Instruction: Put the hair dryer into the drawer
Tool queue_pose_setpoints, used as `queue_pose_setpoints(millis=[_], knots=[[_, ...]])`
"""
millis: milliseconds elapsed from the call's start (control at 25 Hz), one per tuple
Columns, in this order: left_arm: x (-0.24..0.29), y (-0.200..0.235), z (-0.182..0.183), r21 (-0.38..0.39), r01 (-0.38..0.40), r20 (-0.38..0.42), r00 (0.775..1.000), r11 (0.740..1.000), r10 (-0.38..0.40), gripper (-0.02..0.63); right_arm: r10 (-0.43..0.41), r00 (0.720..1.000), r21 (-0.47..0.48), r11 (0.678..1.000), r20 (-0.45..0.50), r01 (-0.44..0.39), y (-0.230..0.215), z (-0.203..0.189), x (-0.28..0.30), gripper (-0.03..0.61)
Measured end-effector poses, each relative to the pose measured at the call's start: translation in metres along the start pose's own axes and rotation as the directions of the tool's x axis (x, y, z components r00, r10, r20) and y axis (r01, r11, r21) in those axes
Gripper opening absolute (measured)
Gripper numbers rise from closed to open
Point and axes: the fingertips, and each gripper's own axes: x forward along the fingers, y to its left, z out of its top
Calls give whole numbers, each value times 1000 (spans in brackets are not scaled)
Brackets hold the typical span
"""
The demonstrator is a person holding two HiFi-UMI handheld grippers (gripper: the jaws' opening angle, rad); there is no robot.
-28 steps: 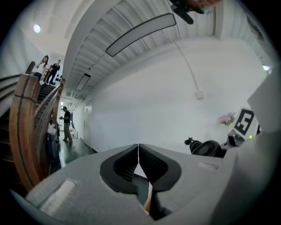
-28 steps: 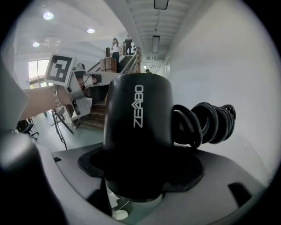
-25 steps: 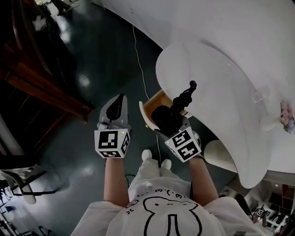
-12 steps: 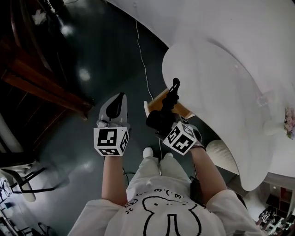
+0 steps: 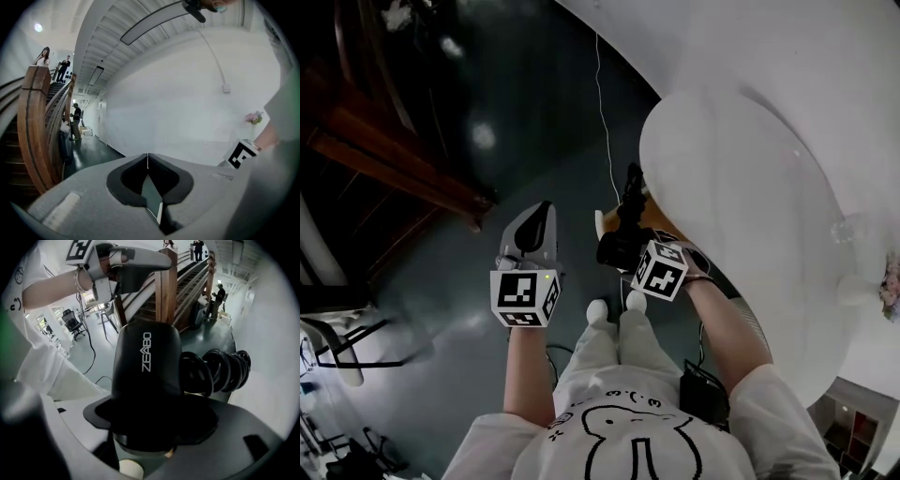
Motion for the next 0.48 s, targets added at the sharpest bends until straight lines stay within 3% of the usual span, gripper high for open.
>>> queue_pose_setpoints(millis=[160, 480], knots=[[-4, 10, -10, 1, -27, -37, 999, 1000, 27, 15, 41, 999, -10, 999, -27, -41, -8, -1, 19, 351], [-9, 27, -27, -4, -78, -79, 994, 997, 78, 15, 90, 994, 160, 984, -60, -79, -21, -12, 53, 351]])
